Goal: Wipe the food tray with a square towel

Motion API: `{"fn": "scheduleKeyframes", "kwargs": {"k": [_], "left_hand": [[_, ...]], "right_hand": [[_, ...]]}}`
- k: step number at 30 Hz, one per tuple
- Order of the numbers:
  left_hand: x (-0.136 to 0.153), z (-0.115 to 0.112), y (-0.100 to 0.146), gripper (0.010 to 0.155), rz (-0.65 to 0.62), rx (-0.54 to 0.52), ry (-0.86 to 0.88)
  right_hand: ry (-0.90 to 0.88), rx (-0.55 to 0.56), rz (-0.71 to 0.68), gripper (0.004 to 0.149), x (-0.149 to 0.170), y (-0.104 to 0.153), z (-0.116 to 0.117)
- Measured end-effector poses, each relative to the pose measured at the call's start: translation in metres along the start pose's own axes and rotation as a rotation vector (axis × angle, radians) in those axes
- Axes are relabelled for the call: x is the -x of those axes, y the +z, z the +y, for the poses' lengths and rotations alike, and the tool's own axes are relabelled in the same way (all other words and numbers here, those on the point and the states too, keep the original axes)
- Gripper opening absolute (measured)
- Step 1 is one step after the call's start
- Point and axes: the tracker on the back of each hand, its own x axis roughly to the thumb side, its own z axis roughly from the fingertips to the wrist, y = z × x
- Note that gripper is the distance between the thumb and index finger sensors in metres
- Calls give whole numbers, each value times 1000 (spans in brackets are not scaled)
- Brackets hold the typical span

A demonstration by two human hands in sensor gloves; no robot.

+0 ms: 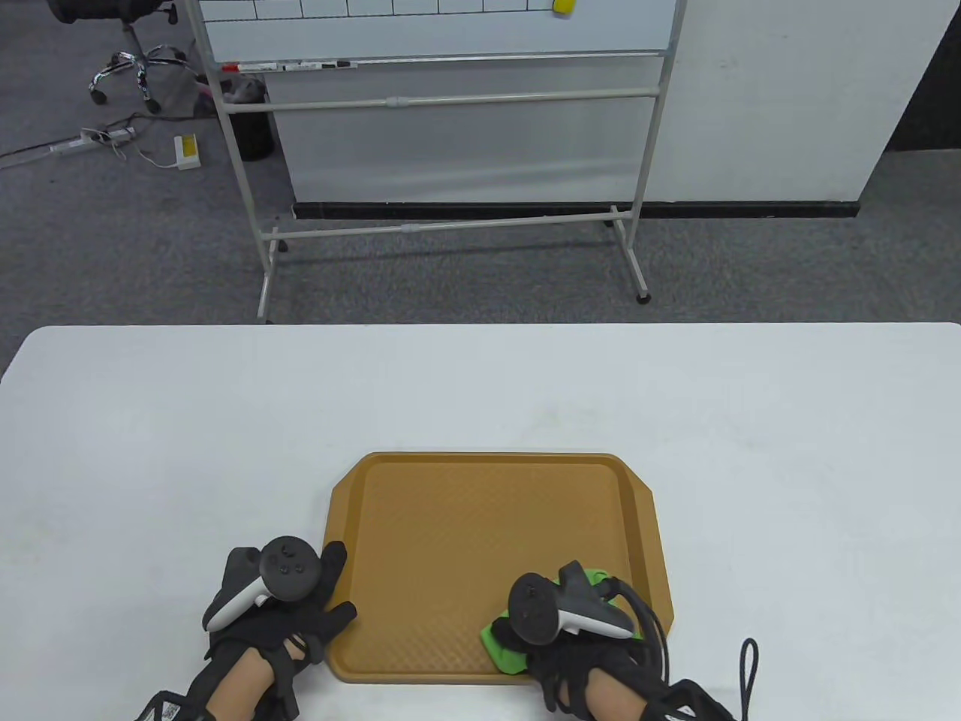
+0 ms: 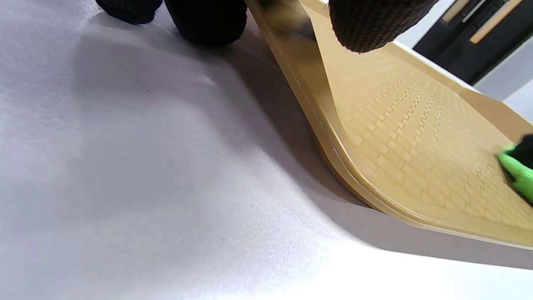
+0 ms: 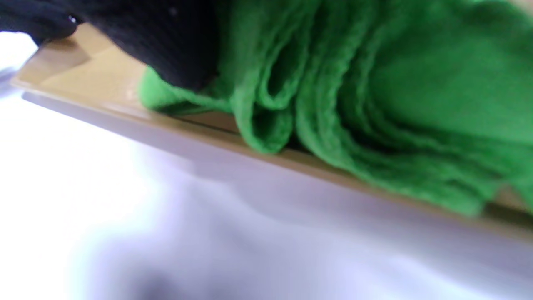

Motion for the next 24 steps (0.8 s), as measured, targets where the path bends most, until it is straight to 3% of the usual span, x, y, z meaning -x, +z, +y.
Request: {"fn": "scheduleKeyframes", "kwargs": {"k": [7,11,14,24], "left_hand": [[3,2,1,77,-2,-12,37],[5,3,1,76,-16,7,24],[7,2,2,77,-26,-6,32],[3,2,3,78,-15,8,-15]], "right_hand": [[68,53,-130,58,-99,-58,-8],[159,108,-37,56,-127,-82,-18],[211,137,27,57,-127,-104,-27],[100,217,323,56,-85,-189,-72]]}}
